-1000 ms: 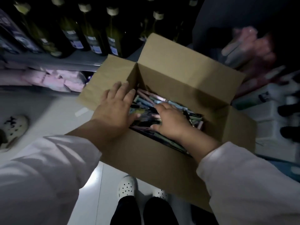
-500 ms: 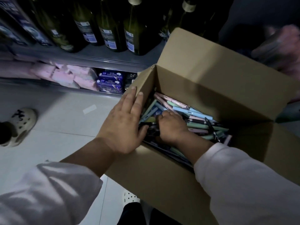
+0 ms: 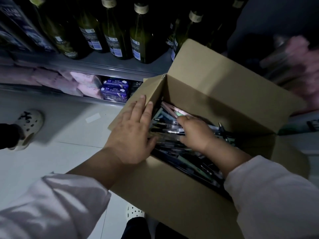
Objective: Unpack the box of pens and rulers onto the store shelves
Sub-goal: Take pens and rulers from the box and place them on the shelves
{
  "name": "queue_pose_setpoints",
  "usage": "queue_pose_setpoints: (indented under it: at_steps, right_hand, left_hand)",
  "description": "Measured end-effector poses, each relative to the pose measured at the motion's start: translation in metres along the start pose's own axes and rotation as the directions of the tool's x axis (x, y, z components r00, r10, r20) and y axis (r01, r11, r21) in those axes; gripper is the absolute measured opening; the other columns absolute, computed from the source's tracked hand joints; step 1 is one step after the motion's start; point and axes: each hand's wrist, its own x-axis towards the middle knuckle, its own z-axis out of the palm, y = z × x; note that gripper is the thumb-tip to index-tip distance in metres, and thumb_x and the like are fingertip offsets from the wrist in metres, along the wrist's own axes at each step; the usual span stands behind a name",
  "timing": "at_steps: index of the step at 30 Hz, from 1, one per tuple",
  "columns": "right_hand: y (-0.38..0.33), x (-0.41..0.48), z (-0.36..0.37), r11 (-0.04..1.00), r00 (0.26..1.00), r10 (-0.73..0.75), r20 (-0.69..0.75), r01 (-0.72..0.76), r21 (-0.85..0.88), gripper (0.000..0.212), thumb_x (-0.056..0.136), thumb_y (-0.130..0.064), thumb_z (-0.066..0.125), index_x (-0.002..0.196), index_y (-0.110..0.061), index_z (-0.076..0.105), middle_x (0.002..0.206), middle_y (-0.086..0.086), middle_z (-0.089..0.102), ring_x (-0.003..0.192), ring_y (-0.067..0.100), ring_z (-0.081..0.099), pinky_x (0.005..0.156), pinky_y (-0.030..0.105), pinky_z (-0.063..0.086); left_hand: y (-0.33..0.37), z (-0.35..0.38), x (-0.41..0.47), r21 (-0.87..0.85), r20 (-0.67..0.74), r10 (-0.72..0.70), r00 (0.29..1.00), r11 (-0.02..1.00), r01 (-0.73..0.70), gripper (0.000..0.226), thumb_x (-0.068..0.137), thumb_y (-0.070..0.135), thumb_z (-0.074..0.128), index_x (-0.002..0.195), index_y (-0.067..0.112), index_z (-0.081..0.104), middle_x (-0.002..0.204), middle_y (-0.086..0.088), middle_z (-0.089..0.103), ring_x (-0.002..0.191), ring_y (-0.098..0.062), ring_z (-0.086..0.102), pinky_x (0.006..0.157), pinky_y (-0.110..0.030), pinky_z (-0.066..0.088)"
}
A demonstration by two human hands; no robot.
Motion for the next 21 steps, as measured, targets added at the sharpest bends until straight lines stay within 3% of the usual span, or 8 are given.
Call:
queue_pose_setpoints:
  at_steps: [3, 7, 10, 15, 18, 21]
  right_hand:
    - [0.006, -0.012, -0.019, 0.995, 0.996, 0.037, -0.076, -0.03, 0.097, 0.049, 0.078, -0.019, 0.066, 0.125, -0.013, 0.052, 0.113, 0.012, 0.062, 0.103, 0.03, 0.058, 0.077, 0.029, 0.042]
    - [0.013, -0.033, -0.049, 0.968, 0.987, 0.102, -0.128, -0.068, 0.243, 0.037, 0.078, -0.014, 0.065, 0.114, -0.016, 0.055, 0.094, 0.007, 0.065, 0.085, 0.028, 0.06, 0.072, 0.032, 0.05]
    - [0.016, -0.047, -0.074, 0.927, 0.975, 0.16, -0.152, -0.096, 0.361, 0.038, 0.082, -0.016, 0.064, 0.117, -0.02, 0.052, 0.087, 0.007, 0.064, 0.076, 0.024, 0.06, 0.066, 0.032, 0.051]
    - [0.015, -0.072, -0.122, 0.81, 0.954, 0.21, -0.213, -0.047, 0.585, 0.033, 0.084, -0.015, 0.063, 0.113, -0.025, 0.052, 0.088, 0.005, 0.064, 0.074, 0.025, 0.063, 0.058, 0.038, 0.052]
    - [0.015, -0.093, -0.149, 0.693, 0.945, 0.21, -0.253, 0.038, 0.719, 0.021, 0.083, -0.012, 0.063, 0.099, -0.024, 0.055, 0.082, -0.001, 0.063, 0.064, 0.011, 0.056, 0.055, 0.023, 0.042]
    - [0.021, -0.109, -0.168, 0.605, 0.929, 0.285, -0.237, 0.017, 0.796, 0.02, 0.08, -0.008, 0.06, 0.098, -0.011, 0.054, 0.076, 0.004, 0.054, 0.061, 0.012, 0.048, 0.054, 0.025, 0.038]
  left_hand:
    - [0.004, -0.005, -0.001, 0.011, 0.01, -0.036, 0.999, 0.999, 0.035, 0.089, 0.091, 0.051, 0.046, 0.15, 0.017, -0.012, 0.157, -0.004, -0.019, 0.146, -0.023, -0.009, 0.12, -0.038, 0.001]
    - [0.018, -0.017, -0.007, -0.064, -0.046, -0.063, 0.997, 0.996, 0.06, 0.086, 0.092, 0.047, 0.047, 0.151, 0.015, -0.007, 0.159, -0.004, -0.009, 0.146, -0.019, -0.007, 0.12, -0.036, 0.002]
    - [0.038, -0.029, -0.012, -0.142, -0.08, -0.073, 0.994, 0.988, 0.061, 0.084, 0.092, 0.046, 0.048, 0.151, 0.015, -0.003, 0.16, -0.004, -0.002, 0.147, -0.018, -0.002, 0.119, -0.033, 0.004]
    - [0.074, -0.052, -0.016, -0.271, -0.08, -0.071, 0.994, 0.962, 0.047, 0.084, 0.091, 0.045, 0.051, 0.152, 0.014, 0.001, 0.159, -0.005, 0.006, 0.146, -0.016, 0.005, 0.119, -0.03, 0.009]
    - [0.096, -0.067, -0.019, -0.368, -0.066, -0.07, 0.995, 0.929, 0.041, 0.085, 0.09, 0.045, 0.054, 0.152, 0.015, 0.004, 0.159, -0.003, 0.012, 0.145, -0.015, 0.011, 0.118, -0.03, 0.015]
    - [0.118, -0.084, -0.022, -0.453, -0.035, -0.068, 0.997, 0.89, 0.045, 0.085, 0.09, 0.044, 0.056, 0.152, 0.015, 0.007, 0.158, -0.003, 0.017, 0.144, -0.016, 0.018, 0.117, -0.03, 0.02]
